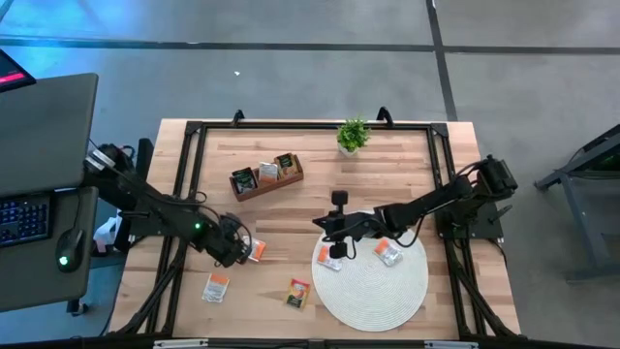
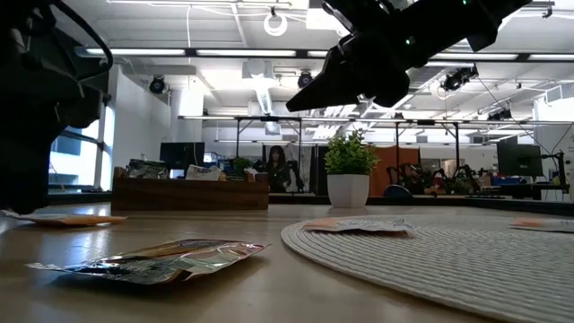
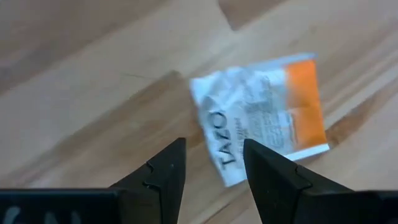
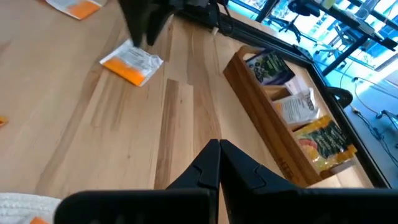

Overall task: Pick & Place Tea
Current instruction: Put the white tea bag into the middle section of the wooden organizer

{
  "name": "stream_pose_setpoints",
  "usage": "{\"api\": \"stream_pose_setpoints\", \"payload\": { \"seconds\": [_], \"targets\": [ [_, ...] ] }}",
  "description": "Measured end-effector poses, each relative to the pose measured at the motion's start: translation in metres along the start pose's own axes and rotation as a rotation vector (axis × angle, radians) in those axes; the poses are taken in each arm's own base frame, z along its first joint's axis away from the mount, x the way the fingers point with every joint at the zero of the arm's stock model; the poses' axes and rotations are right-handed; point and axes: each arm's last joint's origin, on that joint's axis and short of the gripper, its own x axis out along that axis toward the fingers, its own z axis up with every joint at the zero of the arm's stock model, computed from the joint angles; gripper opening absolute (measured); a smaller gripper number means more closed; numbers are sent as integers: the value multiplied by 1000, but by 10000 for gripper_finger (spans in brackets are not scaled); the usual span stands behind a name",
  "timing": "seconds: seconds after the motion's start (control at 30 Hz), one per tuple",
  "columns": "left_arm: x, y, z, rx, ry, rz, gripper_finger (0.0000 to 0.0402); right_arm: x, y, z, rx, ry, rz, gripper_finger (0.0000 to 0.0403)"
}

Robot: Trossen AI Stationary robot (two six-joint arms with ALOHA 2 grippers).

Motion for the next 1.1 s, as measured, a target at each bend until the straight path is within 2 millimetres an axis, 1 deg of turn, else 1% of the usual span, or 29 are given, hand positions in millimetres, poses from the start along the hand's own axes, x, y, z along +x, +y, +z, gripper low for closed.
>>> {"api": "stream_pose_setpoints", "payload": {
  "seconds": [0.1, 0.27, 0.33, 0.43, 0.53, 0.6, 0.63, 0.67, 0.77, 0.87, 0.93, 1.03, 1.1],
  "targets": [
    [9, -5, -2, 33, -18, -10, 159, 2, -4, -1, 4, 5, -10, 2],
    [18, -5, -4, 49, -16, 46, 158, 4, -9, -2, 12, 11, -24, 3],
    [22, -3, -5, 59, -8, 85, 150, 4, -9, -3, 12, 13, -16, 2],
    [24, -1, -6, 66, -9, 111, 115, 4, -9, -3, 10, 11, -3, 1],
    [24, 0, -5, 70, -31, 121, 61, 4, -9, -3, 11, 10, -1, 3],
    [23, -4, -4, 73, -68, 113, 24, 4, -9, -3, 9, 13, 0, 3],
    [22, -7, -3, 81, -82, 104, 13, 4, -9, -3, 6, 13, -1, 3],
    [21, -10, -3, 88, -100, 90, 8, 4, -9, -3, 0, 16, 0, 2],
    [17, -15, 1, 116, -175, 67, 18, 4, -9, -3, -11, 19, -2, 2],
    [13, -21, 13, 132, -295, 74, 18, 4, -9, -3, -13, 19, -2, 4],
    [8, -21, 25, 177, -391, 132, 9, 4, -9, -3, -18, 18, -2, 3],
    [-1, -26, 49, 314, -545, 227, 4, 4, -9, -3, -18, 18, -2, 2],
    [-3, -27, 65, 436, -627, 338, 7, 4, -9, -3, -18, 18, -2, 4]
  ]
}}
